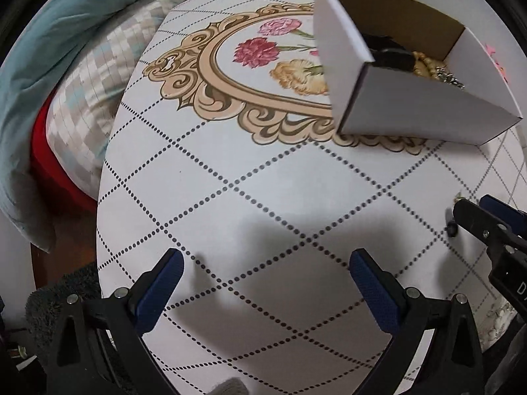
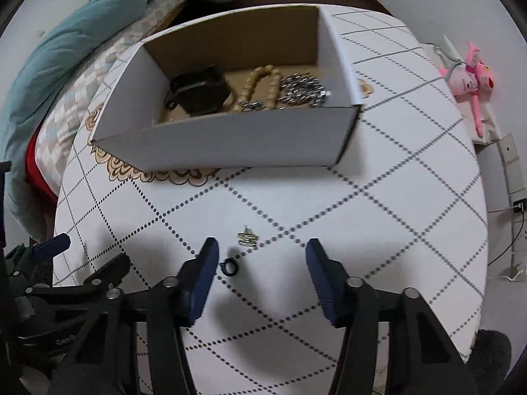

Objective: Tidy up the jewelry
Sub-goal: 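Withdraw from the box and grasp the second gold earring with the right tool, then grasp the second black ring with the left tool while the right tool holds the earring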

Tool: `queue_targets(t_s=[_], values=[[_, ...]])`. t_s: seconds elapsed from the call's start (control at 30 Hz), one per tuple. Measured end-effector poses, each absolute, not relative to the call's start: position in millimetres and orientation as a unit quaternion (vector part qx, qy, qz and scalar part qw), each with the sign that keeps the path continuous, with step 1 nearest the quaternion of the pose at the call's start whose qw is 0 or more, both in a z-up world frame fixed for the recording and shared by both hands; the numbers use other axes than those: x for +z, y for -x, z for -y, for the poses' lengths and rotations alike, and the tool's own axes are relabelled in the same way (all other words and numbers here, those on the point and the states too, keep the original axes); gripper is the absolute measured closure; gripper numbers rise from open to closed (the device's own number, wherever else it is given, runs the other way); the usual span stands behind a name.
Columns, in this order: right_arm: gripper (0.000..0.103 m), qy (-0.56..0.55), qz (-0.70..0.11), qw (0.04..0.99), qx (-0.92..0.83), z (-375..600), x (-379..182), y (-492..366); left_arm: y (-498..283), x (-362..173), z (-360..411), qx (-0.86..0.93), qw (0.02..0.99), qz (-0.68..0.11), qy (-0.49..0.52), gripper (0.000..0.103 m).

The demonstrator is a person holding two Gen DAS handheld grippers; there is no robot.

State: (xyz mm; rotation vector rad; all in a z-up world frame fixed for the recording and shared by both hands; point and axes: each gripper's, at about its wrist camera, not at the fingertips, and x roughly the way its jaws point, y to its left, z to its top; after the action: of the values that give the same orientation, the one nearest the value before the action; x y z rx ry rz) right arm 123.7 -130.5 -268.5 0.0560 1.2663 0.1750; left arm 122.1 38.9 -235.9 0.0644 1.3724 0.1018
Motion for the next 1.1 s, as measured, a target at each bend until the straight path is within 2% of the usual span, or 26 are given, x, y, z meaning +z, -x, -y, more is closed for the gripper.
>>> queue_targets(t_s=[0.13,0.17,0.2,0.23,0.47,0.9,0.93,1.0,1.1], values=[[0.062,-0.010,-0.583,0.808,0.079,119.5,-270.6,-125.8,-122.3,-240.9,-42.5,0.052,0.769,-0.637,-0.025,0.000],[0.069,-0.004,-0.581,0.810,0.075,117.3,-270.8,-125.5,-122.2,-241.5,-43.1,0.053,0.768,-0.637,-0.024,0.000],[0.082,0.006,-0.580,0.812,0.067,115.3,-270.8,-125.2,-121.5,-241.9,-43.3,0.053,0.769,-0.637,-0.022,0.000],[0.091,0.009,-0.580,0.812,0.063,114.4,-270.8,-125.9,-120.8,-242.3,-43.2,0.053,0.769,-0.637,-0.021,0.000],[0.091,-0.025,-0.572,0.817,0.067,137.0,-261.1,-111.2,-114.5,-225.7,-35.3,0.049,0.781,-0.622,-0.023,0.000],[0.091,-0.093,-0.577,0.812,-0.014,233.3,-264.7,-83.1,-105.7,-218.3,63.4,-0.038,0.796,-0.604,-0.022,0.002],[0.091,-0.094,-0.577,0.811,-0.016,233.6,-266.5,-84.4,-105.3,-218.1,68.6,-0.042,0.798,-0.601,-0.024,0.004],[0.091,-0.099,-0.576,0.811,-0.023,238.3,-268.6,-85.2,-108.2,-219.5,73.8,-0.045,0.801,-0.597,-0.031,0.016],[0.091,-0.103,-0.576,0.811,-0.028,245.9,-269.1,-85.1,-108.4,-217.7,81.5,-0.046,0.803,-0.593,-0.038,0.019]])
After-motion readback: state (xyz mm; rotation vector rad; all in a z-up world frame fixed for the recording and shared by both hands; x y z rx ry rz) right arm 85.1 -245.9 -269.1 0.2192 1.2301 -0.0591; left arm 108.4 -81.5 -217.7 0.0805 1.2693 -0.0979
